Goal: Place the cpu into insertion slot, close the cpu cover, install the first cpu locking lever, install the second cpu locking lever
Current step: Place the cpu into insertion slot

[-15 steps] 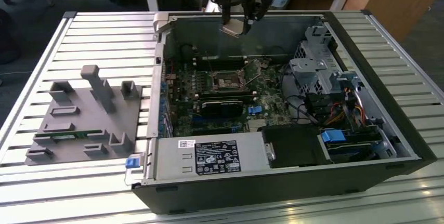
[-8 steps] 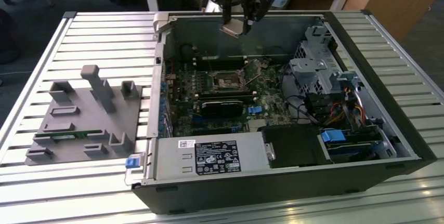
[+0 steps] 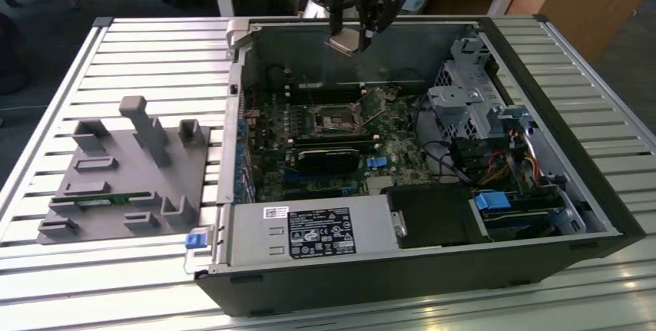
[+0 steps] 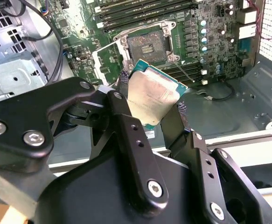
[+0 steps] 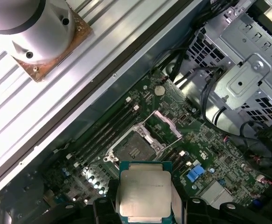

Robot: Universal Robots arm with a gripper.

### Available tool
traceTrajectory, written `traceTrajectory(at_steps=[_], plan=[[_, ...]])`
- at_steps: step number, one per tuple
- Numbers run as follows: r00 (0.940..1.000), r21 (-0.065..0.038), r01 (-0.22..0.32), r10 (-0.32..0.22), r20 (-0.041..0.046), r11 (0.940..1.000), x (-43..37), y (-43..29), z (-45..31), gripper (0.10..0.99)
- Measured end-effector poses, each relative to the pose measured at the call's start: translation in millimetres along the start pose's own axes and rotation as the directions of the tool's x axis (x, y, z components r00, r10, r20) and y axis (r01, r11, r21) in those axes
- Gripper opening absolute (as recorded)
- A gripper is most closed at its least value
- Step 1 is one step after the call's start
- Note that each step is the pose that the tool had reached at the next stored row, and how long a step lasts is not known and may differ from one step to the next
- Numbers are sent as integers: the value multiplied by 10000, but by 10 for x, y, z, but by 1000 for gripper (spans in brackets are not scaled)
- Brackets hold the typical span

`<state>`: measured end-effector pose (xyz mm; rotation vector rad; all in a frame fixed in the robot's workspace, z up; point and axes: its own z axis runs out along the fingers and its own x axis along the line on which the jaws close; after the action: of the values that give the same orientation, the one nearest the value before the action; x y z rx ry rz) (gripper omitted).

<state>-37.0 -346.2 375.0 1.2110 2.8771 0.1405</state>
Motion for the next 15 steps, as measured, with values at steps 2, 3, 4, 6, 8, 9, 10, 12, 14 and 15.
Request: traceTrajectory(at_steps=[2,3,4,6,8,9,10,12,14,15], plan=[[9999,-2,-103,103,9,9999,0,0,0,525],[9999,-3,-153,153,14,9999,0,0,0,525],[9998,-4,-203,203,18,9998,0,0,0,525],[9995,-6,-308,308,28,9995,0,0,0,525],[9991,-9,-421,421,38,9991,0,0,0,525],[9989,-10,-472,472,42,9989,0,0,0,525],[9986,-11,-523,523,46,9986,0,0,0,525],[9980,-14,-626,626,56,9980,0,-1,1,525],[9972,-16,-740,740,66,9973,1,-1,0,525],[9968,-18,-799,799,71,9968,1,-1,1,525]])
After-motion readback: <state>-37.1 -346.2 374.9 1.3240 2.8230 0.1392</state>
